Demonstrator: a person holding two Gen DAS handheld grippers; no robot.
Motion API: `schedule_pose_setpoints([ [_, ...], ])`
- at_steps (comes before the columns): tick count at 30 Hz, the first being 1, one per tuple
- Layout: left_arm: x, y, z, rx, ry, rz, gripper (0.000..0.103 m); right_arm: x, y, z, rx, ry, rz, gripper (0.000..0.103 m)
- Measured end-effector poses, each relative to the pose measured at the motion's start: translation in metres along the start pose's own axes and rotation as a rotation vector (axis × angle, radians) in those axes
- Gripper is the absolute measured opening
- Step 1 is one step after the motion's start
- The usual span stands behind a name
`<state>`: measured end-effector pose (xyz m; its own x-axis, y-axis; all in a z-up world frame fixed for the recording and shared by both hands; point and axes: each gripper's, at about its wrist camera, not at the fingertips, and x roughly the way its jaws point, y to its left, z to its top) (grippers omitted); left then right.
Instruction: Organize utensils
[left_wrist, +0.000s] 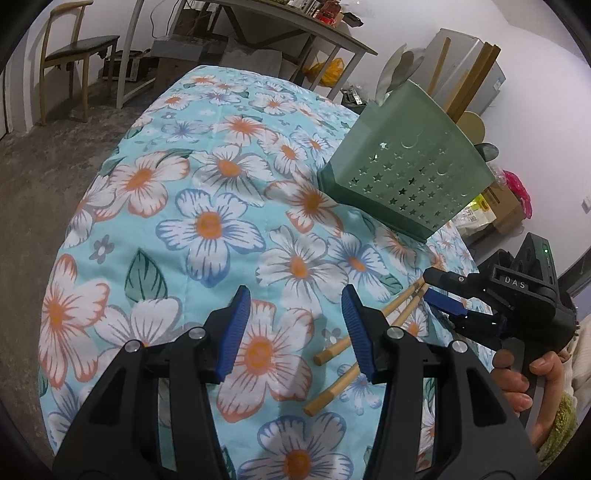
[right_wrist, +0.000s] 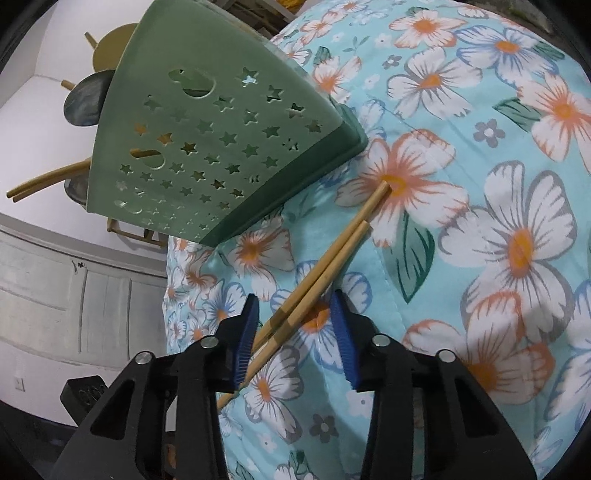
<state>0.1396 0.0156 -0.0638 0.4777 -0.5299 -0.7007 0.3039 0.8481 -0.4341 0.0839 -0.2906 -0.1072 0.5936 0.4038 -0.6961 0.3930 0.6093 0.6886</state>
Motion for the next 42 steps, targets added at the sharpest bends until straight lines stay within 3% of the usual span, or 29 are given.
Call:
schedule_pose_setpoints([
  [5, -0.003, 0.001, -0.002, -0.003, -0.005, -0.008, 0.049, 0.004, -0.004, -0.002, 0.015, -0.007, -0.014, 0.018],
  [13, -0.014, -0.002, -0.005, 0.005, -0.024, -0.003, 0.048, -0.006, -0.013, -0.004, 0.012, -0.005, 0.021, 0.015],
  [22, -0.024, -0.019, -0.009, 0.059, -0.029, -0.007, 0.048, -0.044, -0.026, -0.006, -0.050, 0.018, 0.028, 0.014],
  [27, -0.021, -0.034, -0.017, 0.089, -0.008, -0.007, 0.048, -0.053, -0.042, 0.001, -0.040, 0.055, 0.032, 0.014],
  [33, -0.029, -0.046, -0.023, 0.117, -0.012, -0.005, 0.048, -0.056, -0.033, 0.008, -0.115, 0.106, 0.052, 0.014],
  [42, -0.032, -0.051, -0.034, 0.122, -0.004, -0.017, 0.048, -0.061, -0.037, 0.005, -0.113, 0.173, 0.098, 0.013],
])
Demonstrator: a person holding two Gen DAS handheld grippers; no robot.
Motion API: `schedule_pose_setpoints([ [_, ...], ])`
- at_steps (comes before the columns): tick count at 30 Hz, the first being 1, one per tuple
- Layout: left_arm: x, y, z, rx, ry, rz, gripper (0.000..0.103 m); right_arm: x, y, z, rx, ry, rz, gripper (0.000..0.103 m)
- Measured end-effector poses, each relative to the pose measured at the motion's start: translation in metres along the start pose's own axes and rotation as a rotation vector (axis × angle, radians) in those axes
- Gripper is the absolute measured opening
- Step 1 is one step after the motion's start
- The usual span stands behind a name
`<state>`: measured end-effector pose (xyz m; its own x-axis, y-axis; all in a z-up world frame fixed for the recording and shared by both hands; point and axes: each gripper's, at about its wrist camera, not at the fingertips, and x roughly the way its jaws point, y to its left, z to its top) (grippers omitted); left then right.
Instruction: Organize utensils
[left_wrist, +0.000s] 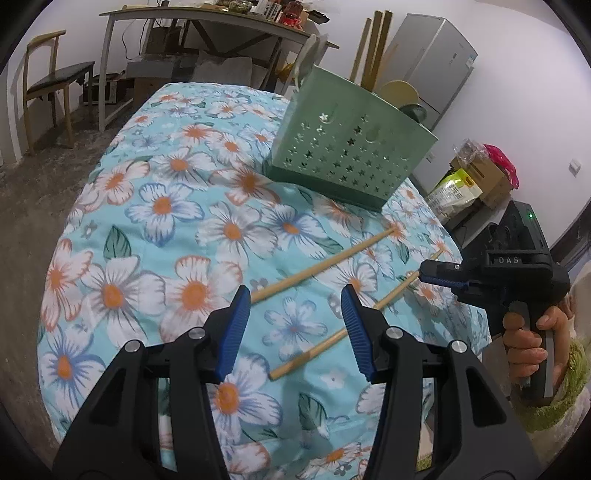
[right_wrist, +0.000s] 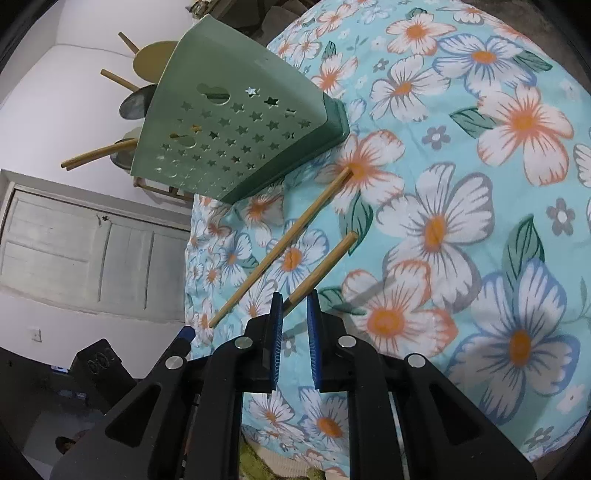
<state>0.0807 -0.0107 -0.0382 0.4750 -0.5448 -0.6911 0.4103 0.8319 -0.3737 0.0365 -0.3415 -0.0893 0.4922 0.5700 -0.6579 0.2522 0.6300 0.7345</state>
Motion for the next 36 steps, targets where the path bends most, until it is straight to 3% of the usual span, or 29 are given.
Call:
schedule_pose_setpoints([
  [10, -0.002, -0.007, -0.002, 0.019, 0.000, -0.033, 0.047, -0.016, -0.012, 0.005, 0.014, 0.000, -0.015, 0.013],
  [18, 0.001, -0.034, 0.023, 0.179, -0.013, -0.043, 0.047, -0.011, -0.021, 0.014, 0.024, -0.052, -0.075, 0.015],
  [26, 0.040, -0.057, 0.051, 0.272, 0.083, -0.106, 0.046, -0.002, -0.039, 0.020, 0.098, -0.084, -0.091, 0.016],
  [33, 0.077, -0.078, 0.063, 0.389, 0.166, -0.128, 0.035, 0.008, -0.021, 0.021, 0.048, -0.140, -0.177, 0.019],
  [36, 0.088, -0.085, 0.064, 0.430, 0.191, -0.138, 0.032, 0.012, -0.013, 0.023, 0.030, -0.155, -0.204, 0.025],
])
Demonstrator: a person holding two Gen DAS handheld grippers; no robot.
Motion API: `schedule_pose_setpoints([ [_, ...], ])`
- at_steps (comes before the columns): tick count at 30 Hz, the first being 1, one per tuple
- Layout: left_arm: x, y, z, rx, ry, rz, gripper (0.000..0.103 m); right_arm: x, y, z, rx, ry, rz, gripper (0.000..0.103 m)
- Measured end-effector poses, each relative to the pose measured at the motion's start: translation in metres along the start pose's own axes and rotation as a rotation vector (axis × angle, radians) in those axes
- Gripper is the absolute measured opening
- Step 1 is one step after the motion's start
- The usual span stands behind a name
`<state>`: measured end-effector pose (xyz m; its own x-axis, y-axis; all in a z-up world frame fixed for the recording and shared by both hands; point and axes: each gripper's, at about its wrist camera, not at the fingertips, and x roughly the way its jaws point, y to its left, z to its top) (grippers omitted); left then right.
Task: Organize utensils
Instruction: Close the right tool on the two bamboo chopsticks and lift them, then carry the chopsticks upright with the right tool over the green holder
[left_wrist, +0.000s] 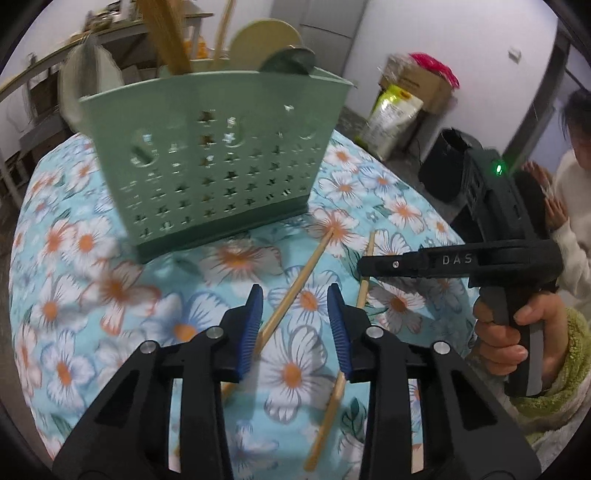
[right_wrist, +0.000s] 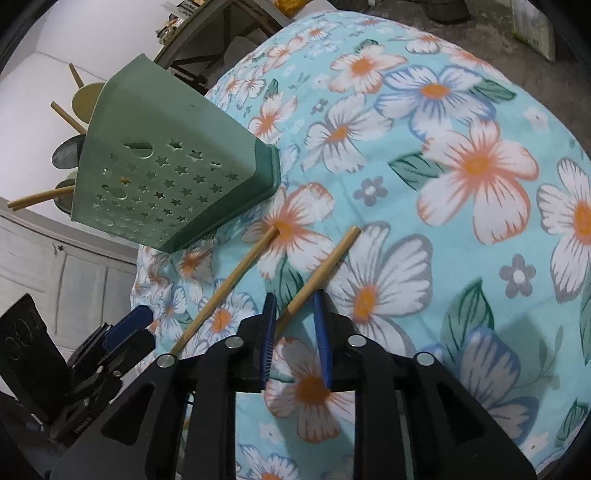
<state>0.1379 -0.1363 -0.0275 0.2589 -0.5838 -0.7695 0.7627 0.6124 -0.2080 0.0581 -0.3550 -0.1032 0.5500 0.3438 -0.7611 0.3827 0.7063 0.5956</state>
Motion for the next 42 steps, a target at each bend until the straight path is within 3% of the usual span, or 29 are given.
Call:
schedule_pose_setpoints([
  [4, 0.014, -0.002, 0.008, 0.045, 0.028, -0.022, 0.028, 0.002, 0.008, 0.002, -0.014, -0.004, -0.009, 0.033],
  [10, 0.048, -0.009, 0.024, 0.122, 0.087, -0.040, 0.027, 0.007, 0.011, 0.010, -0.043, -0.029, -0.040, 0.033],
  [17, 0.082, -0.017, 0.035, 0.184, 0.140, -0.051, 0.021, 0.005, -0.006, 0.014, -0.004, -0.037, -0.015, 0.018],
  [26, 0.100, -0.020, 0.040, 0.169, 0.151, -0.034, 0.005, 0.003, -0.024, 0.014, 0.055, -0.044, 0.065, 0.016],
  [36, 0.067, -0.024, 0.034, 0.116, 0.100, -0.028, 0.005, -0.009, -0.026, 0.012, 0.051, -0.070, 0.081, 0.014],
  [40, 0.038, -0.025, 0.035, 0.086, 0.030, -0.016, 0.005, -0.026, -0.012, 0.010, -0.006, -0.114, 0.075, 0.012],
  [42, 0.015, -0.026, 0.037, 0.073, -0.045, 0.002, 0.005, -0.036, -0.003, 0.009, -0.042, -0.140, 0.067, 0.011],
])
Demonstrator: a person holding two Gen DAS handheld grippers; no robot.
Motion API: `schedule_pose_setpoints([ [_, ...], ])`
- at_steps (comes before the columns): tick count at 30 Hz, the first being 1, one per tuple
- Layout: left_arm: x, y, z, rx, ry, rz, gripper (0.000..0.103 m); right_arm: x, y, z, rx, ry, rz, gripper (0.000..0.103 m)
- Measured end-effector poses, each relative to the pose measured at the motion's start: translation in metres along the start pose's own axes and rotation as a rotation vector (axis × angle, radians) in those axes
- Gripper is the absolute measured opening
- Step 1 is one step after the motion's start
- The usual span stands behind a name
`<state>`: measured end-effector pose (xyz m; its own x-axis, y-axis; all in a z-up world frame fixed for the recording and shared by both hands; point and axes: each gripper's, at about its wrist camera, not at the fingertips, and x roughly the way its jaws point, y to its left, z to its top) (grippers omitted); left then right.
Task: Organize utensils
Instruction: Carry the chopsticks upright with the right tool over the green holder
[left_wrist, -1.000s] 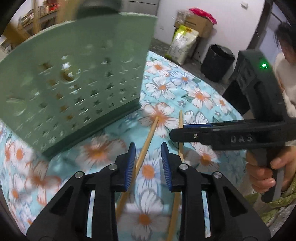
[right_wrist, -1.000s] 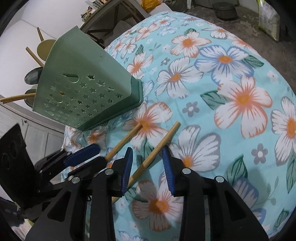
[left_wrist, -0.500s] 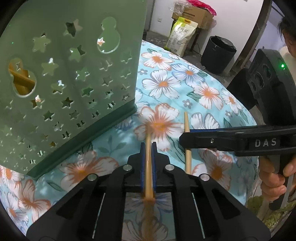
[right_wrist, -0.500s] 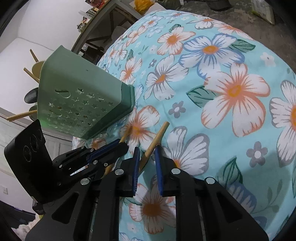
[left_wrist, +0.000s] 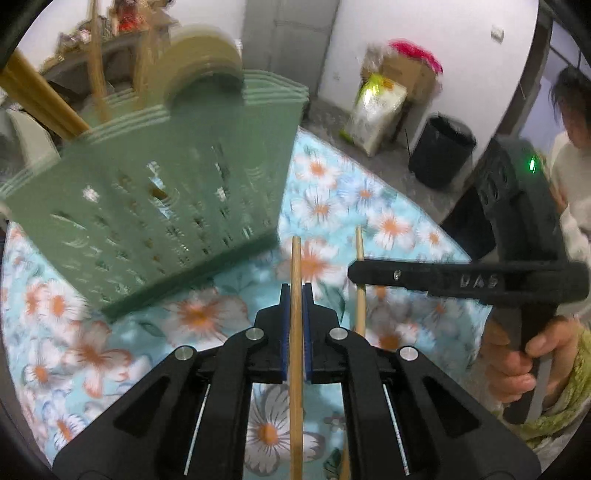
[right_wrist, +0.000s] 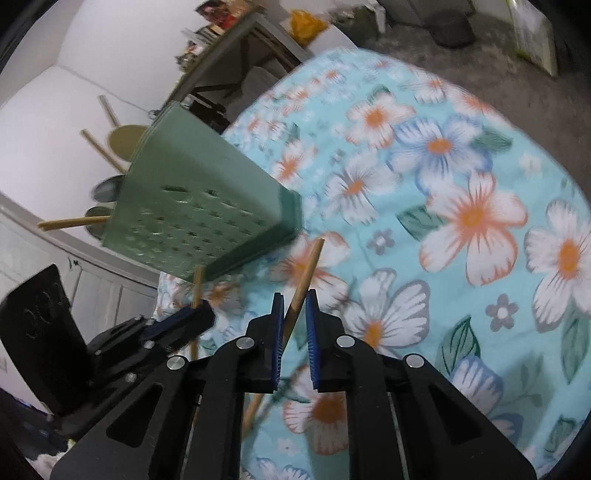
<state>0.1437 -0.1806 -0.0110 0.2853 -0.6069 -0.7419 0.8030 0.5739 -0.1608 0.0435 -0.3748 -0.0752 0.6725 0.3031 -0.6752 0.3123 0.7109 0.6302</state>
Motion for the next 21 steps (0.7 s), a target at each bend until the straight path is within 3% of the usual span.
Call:
schedule_pose_setpoints([
  [10, -0.093, -0.002, 0.013, -0.070, -0.267, 0.039, 0.005, -0.050, 0.051, 0.005, -0.177, -0.144, -0.020, 0.006],
  [21, -0.155, -0.002, 0.040, -0.113, -0.497, 0.038, 0.005, -0.096, 0.089, 0.011, -0.307, -0.307, -0.027, 0.006],
])
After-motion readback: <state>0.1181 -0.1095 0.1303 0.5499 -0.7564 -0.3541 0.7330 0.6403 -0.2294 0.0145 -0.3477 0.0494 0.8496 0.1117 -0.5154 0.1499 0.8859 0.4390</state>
